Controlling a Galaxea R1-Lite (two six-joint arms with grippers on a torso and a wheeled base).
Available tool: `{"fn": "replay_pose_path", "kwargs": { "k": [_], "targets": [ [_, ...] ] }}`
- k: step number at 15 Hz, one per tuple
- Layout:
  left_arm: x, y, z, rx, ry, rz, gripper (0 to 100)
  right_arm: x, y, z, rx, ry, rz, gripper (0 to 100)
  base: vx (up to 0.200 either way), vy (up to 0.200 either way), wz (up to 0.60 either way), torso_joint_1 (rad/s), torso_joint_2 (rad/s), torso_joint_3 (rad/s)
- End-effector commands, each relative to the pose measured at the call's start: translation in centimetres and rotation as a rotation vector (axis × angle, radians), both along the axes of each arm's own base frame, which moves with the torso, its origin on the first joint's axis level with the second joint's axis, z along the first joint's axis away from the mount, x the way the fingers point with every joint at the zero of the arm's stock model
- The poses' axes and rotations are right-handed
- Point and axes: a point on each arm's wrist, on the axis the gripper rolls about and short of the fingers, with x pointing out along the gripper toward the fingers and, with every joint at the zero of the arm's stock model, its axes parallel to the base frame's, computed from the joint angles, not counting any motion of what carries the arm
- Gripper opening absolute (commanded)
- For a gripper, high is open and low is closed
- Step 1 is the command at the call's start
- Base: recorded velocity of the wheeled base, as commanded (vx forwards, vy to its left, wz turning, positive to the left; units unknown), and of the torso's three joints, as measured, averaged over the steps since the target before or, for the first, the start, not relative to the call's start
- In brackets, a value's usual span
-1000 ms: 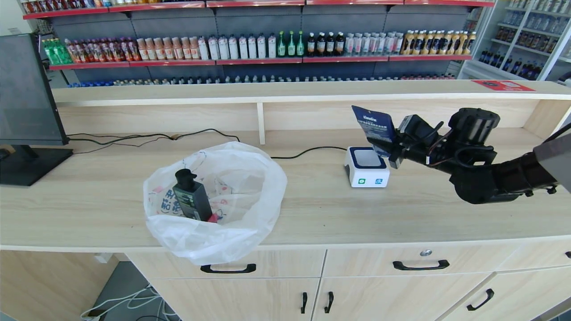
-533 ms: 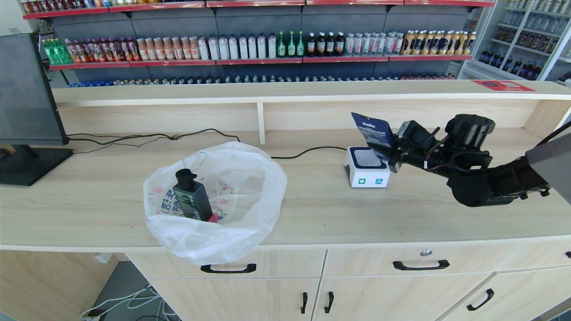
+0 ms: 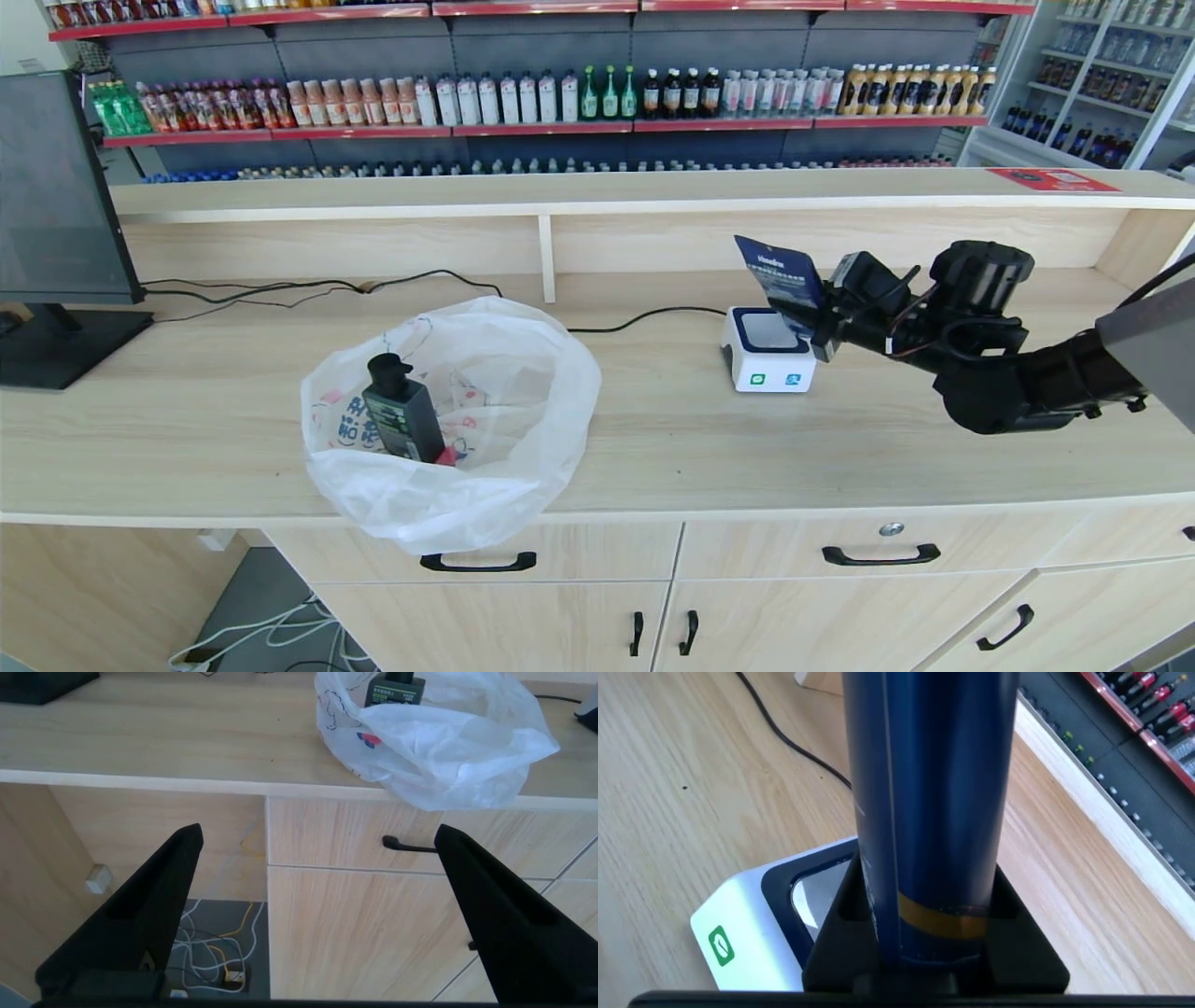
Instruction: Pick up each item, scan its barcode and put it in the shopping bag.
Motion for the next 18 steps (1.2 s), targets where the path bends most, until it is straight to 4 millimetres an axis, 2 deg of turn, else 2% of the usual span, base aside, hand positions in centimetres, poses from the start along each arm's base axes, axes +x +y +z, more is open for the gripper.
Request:
{"fn": "replay_pose_path", "kwargs": {
  "k": [1, 4, 5, 6, 9, 10, 11, 12, 13, 14, 15, 17, 18],
  "targets": [
    [0.0, 0.0, 0.0, -0.003, 0.000, 0.000, 100, -0.3, 0.1, 0.3, 0.005, 0.001, 0.004, 0, 0.000, 0.000, 0.00, 0.000, 0.00, 0.000],
    [0.0, 0.0, 0.0, -0.005, 0.003, 0.000, 100, -3.3, 1.6, 4.1, 0.092, -0.039, 0.000, 0, 0.000, 0.000, 0.00, 0.000, 0.00, 0.000],
    [0.0, 0.0, 0.0, -0.005, 0.003, 0.000, 100, -3.8, 1.7, 4.5, 0.102, -0.044, -0.003, 0, 0.000, 0.000, 0.00, 0.000, 0.00, 0.000],
    [0.0, 0.0, -0.1, -0.005, 0.005, 0.000, 100, -6.3, 1.8, 5.5, 0.140, -0.044, -0.018, 0, 0.000, 0.000, 0.00, 0.000, 0.00, 0.000],
    [0.0, 0.0, -0.1, -0.005, 0.005, 0.000, 100, -9.8, 2.1, 8.0, 0.209, -0.099, -0.038, 0, 0.000, 0.000, 0.00, 0.000, 0.00, 0.000],
    [0.0, 0.0, -0.1, -0.003, 0.005, 0.000, 100, -12.0, 2.2, 9.6, 0.271, -0.125, -0.062, 0, 0.000, 0.000, 0.00, 0.000, 0.00, 0.000],
    [0.0, 0.0, 0.0, -0.005, 0.003, 0.000, 100, -14.0, 2.1, 10.2, 0.319, -0.126, -0.112, 0, 0.000, 0.000, 0.00, 0.000, 0.00, 0.000],
    [0.0, 0.0, -0.1, -0.005, 0.005, 0.000, 100, -16.8, 2.0, 10.0, 0.376, -0.086, -0.167, 0, 0.000, 0.000, 0.00, 0.000, 0.00, 0.000],
    [0.0, 0.0, -0.1, -0.005, 0.005, 0.000, 100, -18.7, 1.8, 9.4, 0.399, -0.052, -0.201, 0, 0.000, 0.000, 0.00, 0.000, 0.00, 0.000],
    [0.0, 0.0, -0.1, -0.003, 0.005, 0.000, 100, -22.1, 1.6, 7.8, 0.410, 0.007, -0.241, 0, 0.000, 0.000, 0.00, 0.000, 0.00, 0.000],
    [0.0, 0.0, -0.1, -0.003, 0.006, 0.000, 100, -24.3, 1.6, 6.6, 0.415, 0.051, -0.241, 0, 0.000, 0.000, 0.00, 0.000, 0.00, 0.000],
    [0.0, 0.0, -0.1, -0.003, 0.006, 0.000, 100, -26.8, 0.9, 5.4, 0.454, 0.091, -0.289, 0, -0.100, 0.000, 0.00, 0.004, 0.00, -0.001],
    [0.0, 0.0, -0.1, -0.005, 0.006, 0.000, 100, -27.2, 0.7, 5.3, 0.486, 0.099, -0.313, 0, -0.200, 0.000, 0.00, 0.002, -0.01, 0.007]
  ]
}}
